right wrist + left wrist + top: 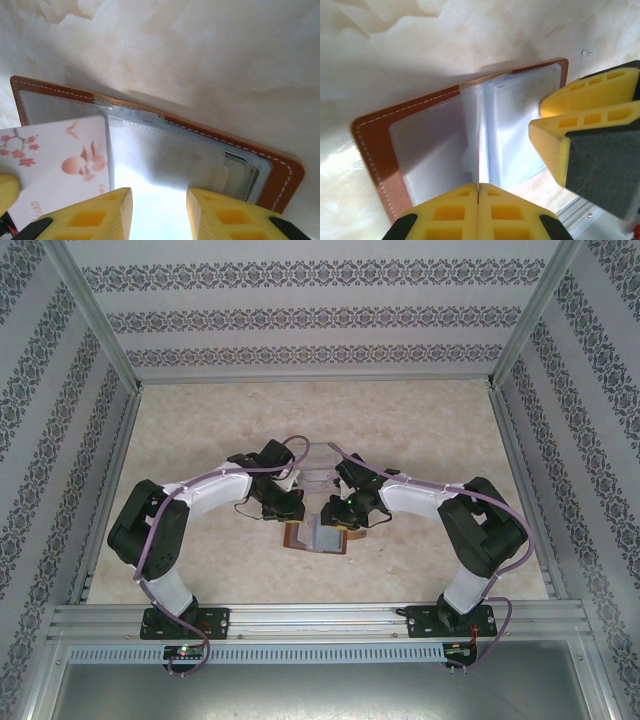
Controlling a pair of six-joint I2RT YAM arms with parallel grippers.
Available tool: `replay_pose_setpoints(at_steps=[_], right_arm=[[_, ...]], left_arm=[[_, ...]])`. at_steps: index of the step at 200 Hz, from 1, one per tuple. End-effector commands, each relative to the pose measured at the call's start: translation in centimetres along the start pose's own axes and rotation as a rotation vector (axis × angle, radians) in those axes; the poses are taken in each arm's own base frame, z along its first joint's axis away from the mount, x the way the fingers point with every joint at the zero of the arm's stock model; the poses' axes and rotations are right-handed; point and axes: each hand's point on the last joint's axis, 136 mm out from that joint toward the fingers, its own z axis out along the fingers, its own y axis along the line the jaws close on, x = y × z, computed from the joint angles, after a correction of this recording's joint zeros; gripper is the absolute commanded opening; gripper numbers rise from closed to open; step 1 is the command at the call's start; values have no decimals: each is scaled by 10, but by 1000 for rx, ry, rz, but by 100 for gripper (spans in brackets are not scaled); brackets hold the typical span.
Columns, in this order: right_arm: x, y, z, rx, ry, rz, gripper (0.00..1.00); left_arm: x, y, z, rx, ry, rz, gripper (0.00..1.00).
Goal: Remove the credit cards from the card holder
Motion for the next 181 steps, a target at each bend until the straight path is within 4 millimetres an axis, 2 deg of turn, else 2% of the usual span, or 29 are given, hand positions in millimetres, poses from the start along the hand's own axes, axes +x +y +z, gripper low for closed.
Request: replay_pose_setpoints(at_steps=[1,43,73,90,125,154,181], right_arm=[[-2,-15,-6,84,-20,3,37],[-13,-1,-28,74,-71,-45,37],[-21,-6,-43,99,-90,-59,37],[-26,-11,-51,105,-104,-54,37],[-34,-21,-69,124,-137,-48,37],[-39,-30,-83,133,-166,-34,38],[-42,-36,-96,145,-192,-27,38]], left_arm=[[5,6,-18,-78,7,79,3],[0,3,-29,-111,12,225,0],[-11,14,-46,-236,-4,342,0],[-22,12,-58,-282,-16,415,0],[-43,-6,-72,-288,-35,607,0],[-58,-25,-76,-250,-26,808,0],[-76,-34,-80,-267,-10,953,0]])
